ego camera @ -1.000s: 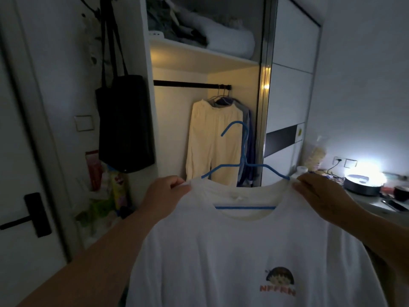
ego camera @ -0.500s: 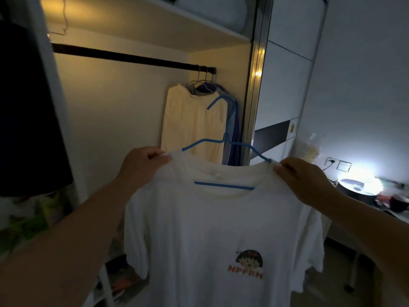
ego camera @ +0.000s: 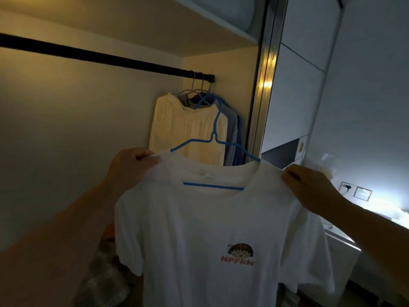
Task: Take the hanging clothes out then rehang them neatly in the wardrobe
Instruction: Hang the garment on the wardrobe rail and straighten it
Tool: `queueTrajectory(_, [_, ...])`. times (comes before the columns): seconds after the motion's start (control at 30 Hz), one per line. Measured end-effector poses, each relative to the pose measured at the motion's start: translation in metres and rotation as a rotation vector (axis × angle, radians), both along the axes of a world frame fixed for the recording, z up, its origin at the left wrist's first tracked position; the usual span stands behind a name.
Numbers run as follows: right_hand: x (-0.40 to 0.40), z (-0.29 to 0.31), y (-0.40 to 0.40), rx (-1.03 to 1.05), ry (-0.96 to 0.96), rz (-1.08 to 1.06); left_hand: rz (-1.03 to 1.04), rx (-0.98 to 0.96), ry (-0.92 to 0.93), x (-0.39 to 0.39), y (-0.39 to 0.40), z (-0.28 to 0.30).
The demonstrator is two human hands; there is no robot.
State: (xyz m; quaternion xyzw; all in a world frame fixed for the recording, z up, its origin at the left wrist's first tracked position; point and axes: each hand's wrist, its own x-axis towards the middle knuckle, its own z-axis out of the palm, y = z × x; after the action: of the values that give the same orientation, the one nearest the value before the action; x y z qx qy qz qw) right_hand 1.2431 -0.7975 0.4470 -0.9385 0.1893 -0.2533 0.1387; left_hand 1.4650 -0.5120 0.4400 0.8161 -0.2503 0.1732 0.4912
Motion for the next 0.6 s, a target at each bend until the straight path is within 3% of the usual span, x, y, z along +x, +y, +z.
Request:
queueTrajectory(0.37, [0.139, 0.021, -0.088, -0.012, 0.01, 0.185, 0.284, 0.007, 0.016, 0.074, -0.059, 0.016])
queueTrajectory(0.6, [0.209, 0.041, -0.101, -0.015, -0.042, 0.277, 0.582, 0.044, 0.063, 0.114, -0.078, 0.031])
